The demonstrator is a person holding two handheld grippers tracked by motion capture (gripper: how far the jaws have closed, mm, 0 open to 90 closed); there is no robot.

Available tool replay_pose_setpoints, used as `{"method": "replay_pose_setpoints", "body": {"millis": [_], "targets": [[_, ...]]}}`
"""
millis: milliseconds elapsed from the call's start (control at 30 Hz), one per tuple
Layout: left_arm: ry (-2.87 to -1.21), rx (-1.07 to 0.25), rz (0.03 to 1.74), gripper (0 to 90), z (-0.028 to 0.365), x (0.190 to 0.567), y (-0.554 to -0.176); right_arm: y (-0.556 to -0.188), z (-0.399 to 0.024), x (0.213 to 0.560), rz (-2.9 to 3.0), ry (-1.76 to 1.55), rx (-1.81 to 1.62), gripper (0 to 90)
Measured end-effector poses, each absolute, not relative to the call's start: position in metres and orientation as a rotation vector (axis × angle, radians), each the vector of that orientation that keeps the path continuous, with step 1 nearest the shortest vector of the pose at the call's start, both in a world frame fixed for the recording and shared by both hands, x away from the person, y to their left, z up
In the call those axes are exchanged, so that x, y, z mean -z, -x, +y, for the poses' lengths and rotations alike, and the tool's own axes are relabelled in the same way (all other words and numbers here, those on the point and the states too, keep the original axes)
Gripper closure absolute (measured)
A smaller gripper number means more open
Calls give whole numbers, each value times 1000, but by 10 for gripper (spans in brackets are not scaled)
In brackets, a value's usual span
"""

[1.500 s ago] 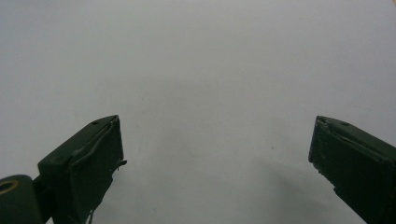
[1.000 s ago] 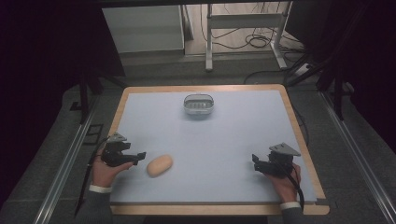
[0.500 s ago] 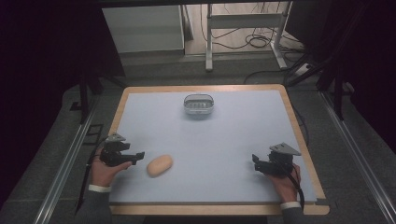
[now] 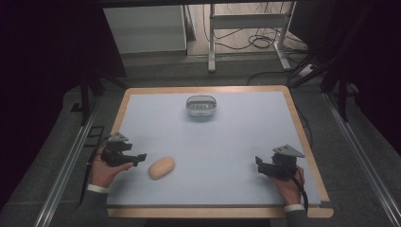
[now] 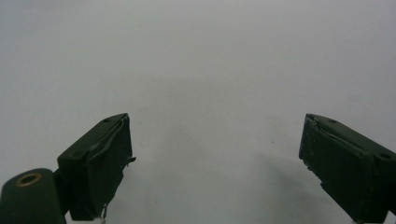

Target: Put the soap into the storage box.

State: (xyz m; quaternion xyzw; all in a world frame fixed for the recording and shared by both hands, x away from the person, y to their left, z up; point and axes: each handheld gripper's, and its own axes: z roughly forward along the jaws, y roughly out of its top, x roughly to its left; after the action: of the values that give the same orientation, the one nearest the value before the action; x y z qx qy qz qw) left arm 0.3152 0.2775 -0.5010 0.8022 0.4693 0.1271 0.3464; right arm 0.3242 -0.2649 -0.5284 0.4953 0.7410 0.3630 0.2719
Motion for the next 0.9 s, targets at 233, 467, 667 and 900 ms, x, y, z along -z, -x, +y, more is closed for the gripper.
{"method": "replay_pose_setpoints", "body": {"millis": [233, 467, 667, 900], "targets": [[-2132, -324, 1178, 203, 272, 492, -318, -325, -265, 528, 2002, -1335, -977, 97], [-2180, -315, 1133, 202, 264, 484, -319, -325, -266, 528, 2001, -1338, -980, 97], [-2206, -306, 1104, 203, 258, 481, -320, -325, -266, 528, 2003, -1341, -978, 99], [-2266, -280, 1059, 200, 244, 481, -318, -325, -266, 529, 2004, -1345, -976, 99]]}}
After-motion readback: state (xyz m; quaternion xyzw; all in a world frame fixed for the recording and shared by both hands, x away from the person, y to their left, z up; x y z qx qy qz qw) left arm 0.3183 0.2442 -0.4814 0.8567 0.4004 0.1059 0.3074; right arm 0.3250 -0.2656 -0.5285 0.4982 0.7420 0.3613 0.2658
